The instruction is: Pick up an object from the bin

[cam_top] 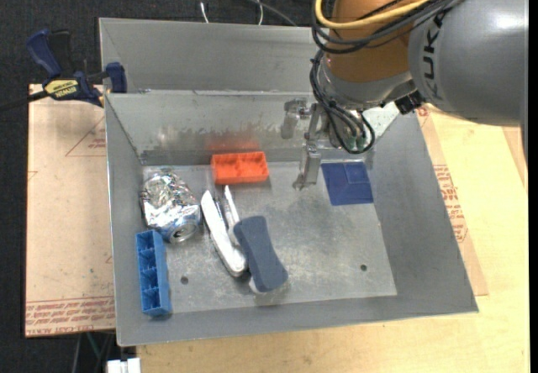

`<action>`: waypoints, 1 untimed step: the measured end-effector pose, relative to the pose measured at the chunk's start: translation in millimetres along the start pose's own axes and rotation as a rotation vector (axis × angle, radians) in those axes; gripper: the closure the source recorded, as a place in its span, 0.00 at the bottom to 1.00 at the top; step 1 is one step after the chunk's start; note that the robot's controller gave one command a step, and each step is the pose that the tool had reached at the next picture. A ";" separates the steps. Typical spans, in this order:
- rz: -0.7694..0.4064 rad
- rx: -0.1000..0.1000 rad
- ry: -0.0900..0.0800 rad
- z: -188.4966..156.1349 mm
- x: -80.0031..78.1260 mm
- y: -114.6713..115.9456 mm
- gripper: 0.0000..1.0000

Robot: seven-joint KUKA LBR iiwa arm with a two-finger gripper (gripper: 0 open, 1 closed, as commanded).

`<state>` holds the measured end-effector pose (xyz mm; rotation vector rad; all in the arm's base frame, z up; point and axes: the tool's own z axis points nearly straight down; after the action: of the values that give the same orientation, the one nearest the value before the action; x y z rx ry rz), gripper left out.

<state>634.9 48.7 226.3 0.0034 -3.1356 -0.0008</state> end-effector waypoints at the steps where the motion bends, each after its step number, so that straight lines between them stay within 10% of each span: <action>1: 0.002 -0.001 -0.008 -5.3 -1.3 -0.4 0.00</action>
Offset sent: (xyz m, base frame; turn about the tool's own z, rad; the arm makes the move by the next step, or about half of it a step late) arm 0.0207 0.0565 -0.1563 0.1506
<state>636.3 48.3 231.6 0.0006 -3.1436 -0.0017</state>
